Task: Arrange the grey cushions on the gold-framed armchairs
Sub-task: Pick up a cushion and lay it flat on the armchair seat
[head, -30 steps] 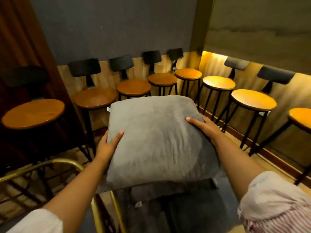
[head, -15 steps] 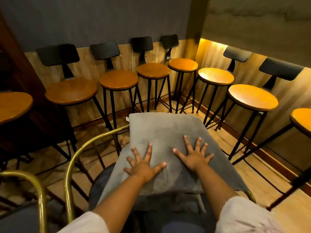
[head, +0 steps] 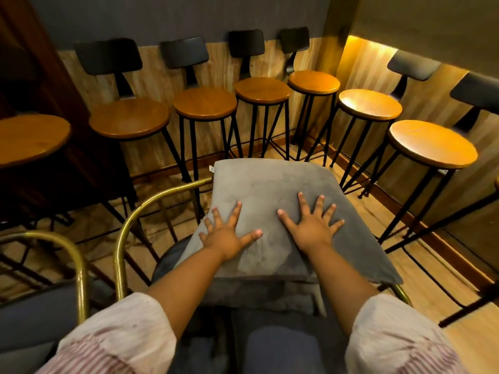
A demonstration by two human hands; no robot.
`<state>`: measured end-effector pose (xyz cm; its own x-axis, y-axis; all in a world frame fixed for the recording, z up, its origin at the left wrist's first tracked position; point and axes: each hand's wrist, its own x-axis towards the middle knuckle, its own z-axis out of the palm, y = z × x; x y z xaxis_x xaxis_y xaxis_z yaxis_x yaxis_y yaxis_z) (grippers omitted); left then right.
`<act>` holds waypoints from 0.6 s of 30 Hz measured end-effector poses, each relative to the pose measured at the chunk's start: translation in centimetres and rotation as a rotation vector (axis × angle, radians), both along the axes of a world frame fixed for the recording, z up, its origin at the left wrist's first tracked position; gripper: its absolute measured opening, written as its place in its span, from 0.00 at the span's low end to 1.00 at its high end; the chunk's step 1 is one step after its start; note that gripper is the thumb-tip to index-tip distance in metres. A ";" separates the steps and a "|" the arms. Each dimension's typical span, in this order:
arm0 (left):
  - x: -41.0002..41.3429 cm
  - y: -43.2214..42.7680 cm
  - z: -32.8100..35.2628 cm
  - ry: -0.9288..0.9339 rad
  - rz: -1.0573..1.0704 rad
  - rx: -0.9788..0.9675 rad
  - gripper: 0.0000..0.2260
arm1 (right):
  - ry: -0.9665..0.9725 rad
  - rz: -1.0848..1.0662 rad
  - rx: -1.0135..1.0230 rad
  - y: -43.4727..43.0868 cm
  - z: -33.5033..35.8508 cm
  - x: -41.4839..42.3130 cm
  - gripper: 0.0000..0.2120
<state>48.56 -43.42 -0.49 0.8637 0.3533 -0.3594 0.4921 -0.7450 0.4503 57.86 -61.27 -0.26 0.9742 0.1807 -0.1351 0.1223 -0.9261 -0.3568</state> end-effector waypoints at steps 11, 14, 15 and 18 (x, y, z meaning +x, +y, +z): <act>-9.1 3.1 2.4 -0.228 -0.029 0.018 0.32 | -0.126 0.179 -0.005 5.0 3.3 -6.2 0.29; -13.9 5.3 2.5 -0.257 -0.003 0.031 0.29 | -0.161 0.249 0.060 8.0 3.5 -10.2 0.26; -16.0 6.4 2.5 -0.260 0.012 0.044 0.28 | -0.162 0.282 0.088 9.3 3.4 -11.9 0.26; -23.5 10.5 2.2 -0.252 0.099 0.068 0.26 | -0.148 0.413 0.193 14.1 2.5 -18.1 0.25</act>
<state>25.02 -32.96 1.75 0.8827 0.4570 -0.1101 0.4433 -0.7315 0.5180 39.77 -47.21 2.23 0.8220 0.5647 0.0736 0.5284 -0.7080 -0.4685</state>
